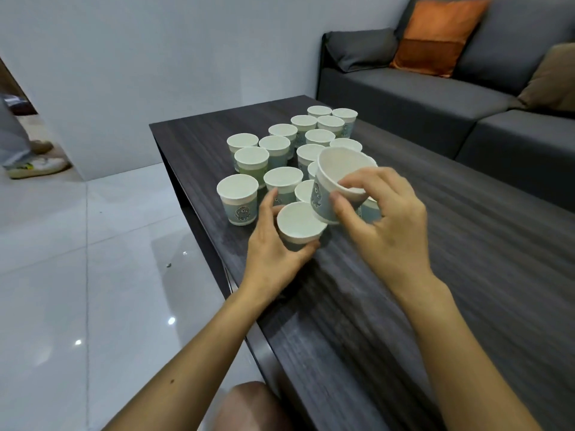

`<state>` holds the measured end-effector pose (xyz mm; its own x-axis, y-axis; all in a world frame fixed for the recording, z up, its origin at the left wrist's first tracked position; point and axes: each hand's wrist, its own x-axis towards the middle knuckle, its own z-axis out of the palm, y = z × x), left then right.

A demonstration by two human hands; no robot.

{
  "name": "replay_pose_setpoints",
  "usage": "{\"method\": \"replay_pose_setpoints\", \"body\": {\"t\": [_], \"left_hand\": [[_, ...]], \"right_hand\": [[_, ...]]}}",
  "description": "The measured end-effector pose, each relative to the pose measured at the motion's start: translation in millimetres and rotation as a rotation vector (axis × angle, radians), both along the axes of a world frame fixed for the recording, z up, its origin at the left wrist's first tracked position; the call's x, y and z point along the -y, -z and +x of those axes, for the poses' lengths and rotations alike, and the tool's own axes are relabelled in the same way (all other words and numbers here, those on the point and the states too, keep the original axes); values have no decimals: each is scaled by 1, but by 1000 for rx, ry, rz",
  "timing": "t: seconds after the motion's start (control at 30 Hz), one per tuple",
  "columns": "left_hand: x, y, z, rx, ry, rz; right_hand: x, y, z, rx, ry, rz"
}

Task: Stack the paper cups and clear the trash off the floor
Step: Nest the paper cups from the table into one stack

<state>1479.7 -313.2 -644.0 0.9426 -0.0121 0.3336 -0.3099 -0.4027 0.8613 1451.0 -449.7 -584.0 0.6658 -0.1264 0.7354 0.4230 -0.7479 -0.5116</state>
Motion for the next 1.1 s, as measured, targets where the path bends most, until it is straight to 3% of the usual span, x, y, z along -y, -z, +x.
{"method": "replay_pose_setpoints", "body": {"t": [0.23,0.47,0.57,0.73,0.8,0.93,1.0,1.1], "left_hand": [[15,6,-3,-53,147,-106],[18,12,-3,-47,126,-206],[15,10,2,-61,104,-194],[13,16,11,-96,44,-205],[12,19,13,-95,24,-242],[13,21,15,-91,-72,-322],[12,22,16,-71,-148,-353],[11,25,18,-93,-191,-348]], "right_hand": [[-4,8,3,-167,-154,27],[-2,25,9,-204,-133,-146],[-1,34,12,-334,-167,-150],[-7,49,19,-561,-183,-325],[-9,50,26,-535,-252,-237],[-5,44,43,-291,-260,236],[2,43,52,-252,-151,191],[8,53,65,-356,-59,-89]]}}
